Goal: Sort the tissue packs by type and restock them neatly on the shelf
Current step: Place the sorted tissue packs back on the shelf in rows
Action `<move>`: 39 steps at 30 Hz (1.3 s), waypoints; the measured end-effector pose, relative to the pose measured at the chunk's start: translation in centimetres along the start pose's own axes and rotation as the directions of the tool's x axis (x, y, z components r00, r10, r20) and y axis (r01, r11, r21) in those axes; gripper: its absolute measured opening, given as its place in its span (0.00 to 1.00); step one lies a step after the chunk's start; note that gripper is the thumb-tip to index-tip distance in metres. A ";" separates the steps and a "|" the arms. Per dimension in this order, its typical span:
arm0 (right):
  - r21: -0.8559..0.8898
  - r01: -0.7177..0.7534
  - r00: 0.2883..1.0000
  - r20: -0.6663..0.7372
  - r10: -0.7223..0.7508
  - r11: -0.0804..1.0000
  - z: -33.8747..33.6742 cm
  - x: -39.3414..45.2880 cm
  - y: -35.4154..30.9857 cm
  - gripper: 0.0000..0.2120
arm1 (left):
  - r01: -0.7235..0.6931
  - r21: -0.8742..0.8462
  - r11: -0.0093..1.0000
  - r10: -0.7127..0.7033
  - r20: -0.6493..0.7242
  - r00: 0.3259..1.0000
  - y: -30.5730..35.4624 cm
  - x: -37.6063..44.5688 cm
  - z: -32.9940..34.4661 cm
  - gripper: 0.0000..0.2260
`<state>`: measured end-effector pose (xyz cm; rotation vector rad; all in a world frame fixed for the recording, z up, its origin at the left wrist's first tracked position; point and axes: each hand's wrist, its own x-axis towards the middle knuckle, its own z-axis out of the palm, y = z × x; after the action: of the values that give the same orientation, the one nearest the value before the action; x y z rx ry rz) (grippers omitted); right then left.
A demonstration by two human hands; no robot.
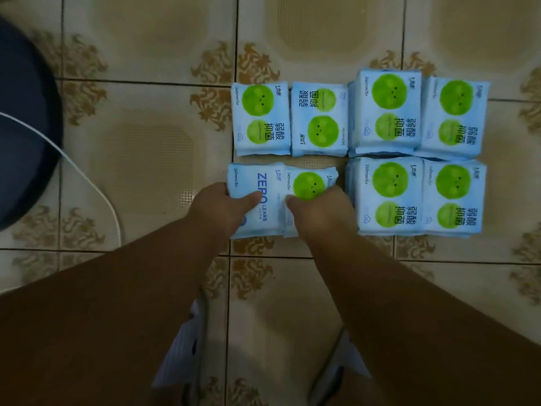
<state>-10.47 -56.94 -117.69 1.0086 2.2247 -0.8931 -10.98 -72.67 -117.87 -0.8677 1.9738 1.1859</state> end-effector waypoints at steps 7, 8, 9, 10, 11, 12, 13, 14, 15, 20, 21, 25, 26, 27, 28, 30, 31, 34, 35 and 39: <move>0.354 -0.054 0.993 0.119 0.012 0.934 -0.9 -2.2 -1.3 0.19 | 0.129 -0.216 0.968 -0.110 0.098 0.989 -0.5 -3.0 -4.3 0.05; 0.436 -0.079 0.989 0.150 0.014 0.896 -1.7 -3.1 -1.7 0.21 | 0.131 -0.227 0.965 -0.108 0.108 0.988 -0.1 -4.0 -5.2 0.06; 0.479 -0.110 0.980 0.200 0.014 0.871 -2.8 -4.3 -2.0 0.22 | 0.128 -0.249 0.960 -0.103 0.111 0.988 0.4 -5.0 -6.2 0.08; 0.513 -0.121 0.968 0.249 -0.012 0.850 -4.2 -5.7 -2.6 0.20 | 0.120 -0.280 0.952 -0.091 0.116 0.989 1.1 -6.3 -7.2 0.10; 0.535 -0.133 0.953 0.299 -0.040 0.834 -6.0 -7.4 -3.2 0.16 | 0.121 -0.321 0.939 -0.083 0.131 0.988 2.1 -8.1 -8.4 0.12; 0.562 -0.147 0.937 0.344 -0.069 0.814 -8.1 -9.3 -3.7 0.13 | 0.143 -0.364 0.921 -0.088 0.162 0.983 3.5 -10.3 -9.6 0.13; 0.580 -0.156 0.924 0.372 -0.090 0.800 -10.5 -11.5 -4.3 0.12 | 0.168 -0.402 0.900 -0.093 0.198 0.976 5.2 -12.9 -10.9 0.14; 0.596 -0.154 0.915 0.387 -0.115 0.788 -13.3 -13.7 -5.2 0.12 | 0.175 -0.430 0.886 -0.085 0.220 0.972 6.9 -15.6 -12.1 0.16; 0.611 -0.155 0.905 0.403 -0.137 0.776 -16.4 -16.2 -6.5 0.12 | 0.159 -0.440 0.884 -0.063 0.225 0.972 8.9 -18.6 -13.2 0.20; 0.700 -0.161 0.878 0.424 -0.223 0.696 -31.8 -28.5 -13.2 0.18 | -0.045 -0.403 0.914 0.107 0.132 0.985 20.1 -33.3 -16.8 0.21; 0.714 -0.135 0.879 0.407 -0.250 0.687 -35.4 -31.2 -14.4 0.16 | -0.050 -0.430 0.901 0.139 0.178 0.974 22.8 -36.6 -17.3 0.21; 0.764 0.022 0.889 0.280 -0.362 0.645 -47.8 -41.4 -17.1 0.17 | -0.001 -0.486 0.874 0.276 0.494 0.824 32.6 -49.3 -18.2 0.33; 0.775 0.073 0.893 0.229 -0.388 0.628 -50.5 -43.8 -17.4 0.16 | 0.018 -0.491 0.871 0.308 0.575 0.758 34.7 -52.4 -18.2 0.34; 0.793 0.111 0.897 0.179 -0.404 0.599 -52.9 -46.4 -17.4 0.15 | 0.037 -0.510 0.859 0.342 0.627 0.700 36.5 -55.6 -18.2 0.33; 0.814 0.147 0.900 0.126 -0.418 0.562 -55.3 -48.7 -17.1 0.16 | 0.056 -0.536 0.842 0.375 0.657 0.654 38.2 -58.7 -18.2 0.30; 0.844 0.219 0.896 0.025 -0.443 0.490 -59.9 -53.1 -15.6 0.21 | 0.071 -0.596 0.800 0.448 0.671 0.591 41.1 -64.2 -18.1 0.22; 0.850 0.252 0.897 -0.026 -0.441 0.463 -62.0 -55.2 -14.7 0.23 | 0.081 -0.623 0.778 0.488 0.681 0.546 42.4 -66.5 -18.0 0.21; 0.842 0.354 0.888 -0.166 -0.429 0.407 -67.4 -60.4 -11.1 0.29 | 0.067 -0.657 0.751 0.577 0.702 0.418 45.8 -73.7 -16.5 0.20; 0.840 0.376 0.890 -0.210 -0.404 0.391 -69.0 -62.1 -9.9 0.31 | 0.049 -0.653 0.756 0.591 0.713 0.376 46.6 -76.1 -15.5 0.19; 0.848 0.456 0.877 -0.376 -0.300 0.270 -75.6 -67.6 -4.0 0.24 | -0.034 -0.670 0.742 0.641 0.693 0.330 48.7 -85.5 -9.3 0.24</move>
<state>10.87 -32.25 -21.55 0.9351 1.9874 -2.6045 -4.58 -46.25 -22.79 0.1494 0.8446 1.9976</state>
